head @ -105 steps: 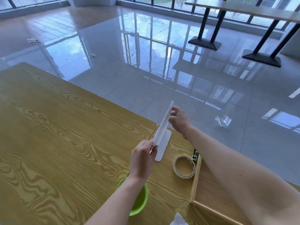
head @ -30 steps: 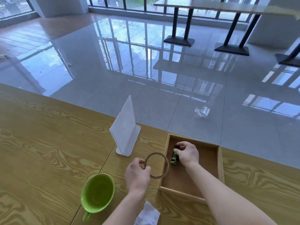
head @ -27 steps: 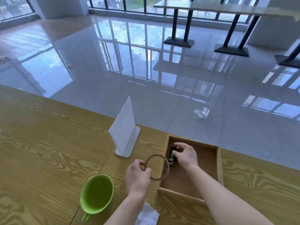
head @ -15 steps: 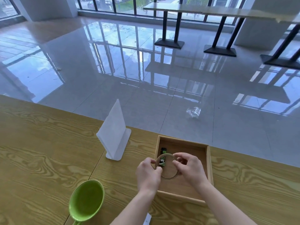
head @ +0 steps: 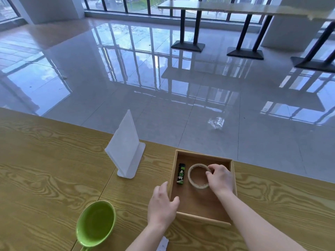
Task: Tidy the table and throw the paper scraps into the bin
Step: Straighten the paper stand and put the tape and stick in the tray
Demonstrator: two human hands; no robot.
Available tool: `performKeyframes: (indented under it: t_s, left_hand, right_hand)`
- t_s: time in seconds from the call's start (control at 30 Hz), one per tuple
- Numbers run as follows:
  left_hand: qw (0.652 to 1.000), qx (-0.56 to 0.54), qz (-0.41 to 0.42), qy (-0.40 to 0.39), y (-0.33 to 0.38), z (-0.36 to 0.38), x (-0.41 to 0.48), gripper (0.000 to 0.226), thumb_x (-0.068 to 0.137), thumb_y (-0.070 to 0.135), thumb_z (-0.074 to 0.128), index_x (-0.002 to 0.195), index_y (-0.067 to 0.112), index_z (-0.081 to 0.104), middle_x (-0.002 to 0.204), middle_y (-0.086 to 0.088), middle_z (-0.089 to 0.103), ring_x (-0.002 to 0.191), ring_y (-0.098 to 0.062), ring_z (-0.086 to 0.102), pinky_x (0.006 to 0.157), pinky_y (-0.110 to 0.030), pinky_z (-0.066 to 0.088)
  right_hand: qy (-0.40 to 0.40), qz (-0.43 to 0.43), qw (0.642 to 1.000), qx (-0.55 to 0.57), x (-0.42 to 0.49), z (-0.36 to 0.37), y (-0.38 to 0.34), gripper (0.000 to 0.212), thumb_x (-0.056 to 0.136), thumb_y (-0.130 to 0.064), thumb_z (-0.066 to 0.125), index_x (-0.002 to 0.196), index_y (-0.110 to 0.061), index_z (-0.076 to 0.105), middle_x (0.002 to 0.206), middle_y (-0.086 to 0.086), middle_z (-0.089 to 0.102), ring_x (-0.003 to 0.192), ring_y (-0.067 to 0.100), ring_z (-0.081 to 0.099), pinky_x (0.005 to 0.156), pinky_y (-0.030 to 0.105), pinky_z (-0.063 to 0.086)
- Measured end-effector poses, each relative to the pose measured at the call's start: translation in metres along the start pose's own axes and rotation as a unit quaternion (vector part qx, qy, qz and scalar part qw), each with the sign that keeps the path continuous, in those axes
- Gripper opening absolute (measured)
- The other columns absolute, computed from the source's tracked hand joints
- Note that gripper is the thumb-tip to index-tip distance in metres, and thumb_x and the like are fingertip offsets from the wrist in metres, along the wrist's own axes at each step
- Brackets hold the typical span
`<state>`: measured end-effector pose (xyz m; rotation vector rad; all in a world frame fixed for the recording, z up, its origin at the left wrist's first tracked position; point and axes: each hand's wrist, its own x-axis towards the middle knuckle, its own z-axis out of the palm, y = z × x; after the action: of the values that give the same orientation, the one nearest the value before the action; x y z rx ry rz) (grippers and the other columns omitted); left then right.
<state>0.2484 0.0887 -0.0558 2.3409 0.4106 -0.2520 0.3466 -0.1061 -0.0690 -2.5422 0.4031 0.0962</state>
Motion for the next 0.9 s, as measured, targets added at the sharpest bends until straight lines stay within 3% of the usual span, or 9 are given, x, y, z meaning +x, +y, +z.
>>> performKeyframes:
  t_s: [0.33, 0.43, 0.53, 0.7, 0.9]
  left_hand:
    - [0.999, -0.012, 0.014, -0.042, -0.007, 0.005, 0.004, 0.088, 0.078, 0.050, 0.068, 0.150, 0.019, 0.030, 0.136, 0.004, 0.045, 0.125, -0.013, 0.046, 0.101, -0.029, 0.044]
    - [0.997, -0.014, 0.022, -0.067, -0.008, 0.006, 0.005, 0.107, 0.068, 0.062, 0.073, 0.152, 0.017, 0.024, 0.138, 0.001, 0.040, 0.130, -0.016, 0.038, 0.107, -0.030, 0.038]
    - [0.996, 0.008, 0.028, -0.088, -0.008, 0.009, 0.003, 0.127, 0.058, 0.066, 0.078, 0.154, 0.014, 0.013, 0.142, 0.000, 0.032, 0.133, -0.017, 0.029, 0.109, -0.028, 0.031]
    - [0.994, 0.032, 0.037, -0.093, -0.010, 0.012, 0.001, 0.134, 0.056, 0.059, 0.084, 0.155, 0.015, 0.004, 0.146, -0.002, 0.026, 0.134, -0.019, 0.025, 0.112, -0.029, 0.028]
    - [0.992, 0.056, 0.057, -0.097, -0.012, 0.011, 0.002, 0.135, 0.058, 0.054, 0.085, 0.154, 0.016, -0.001, 0.143, 0.000, 0.027, 0.131, -0.017, 0.027, 0.112, -0.029, 0.031]
  right_hand:
    - [-0.034, -0.009, 0.999, 0.014, -0.013, 0.005, 0.003, 0.047, 0.088, -0.045, 0.063, 0.125, -0.017, 0.062, 0.113, 0.004, 0.063, 0.105, 0.022, 0.060, 0.082, 0.032, 0.050]
    - [-0.058, -0.055, 0.997, -0.006, -0.024, 0.006, 0.006, 0.067, 0.075, -0.059, 0.070, 0.127, -0.018, 0.059, 0.110, 0.000, 0.056, 0.105, 0.018, 0.056, 0.083, 0.030, 0.048]
    - [-0.056, -0.084, 0.994, -0.039, -0.032, 0.009, 0.006, 0.081, 0.067, -0.062, 0.076, 0.132, -0.018, 0.055, 0.113, -0.001, 0.052, 0.109, 0.018, 0.051, 0.089, 0.029, 0.047]
    - [-0.057, -0.061, 0.996, -0.001, -0.036, -0.002, 0.001, 0.078, 0.073, -0.054, 0.076, 0.135, -0.015, 0.051, 0.124, 0.004, 0.053, 0.115, 0.022, 0.052, 0.096, 0.033, 0.047]
    - [0.109, -0.039, 0.991, 0.069, -0.050, -0.042, 0.037, 0.043, 0.082, -0.021, 0.076, 0.121, -0.010, 0.063, 0.101, 0.001, 0.063, 0.092, 0.019, 0.059, 0.081, 0.035, 0.052]
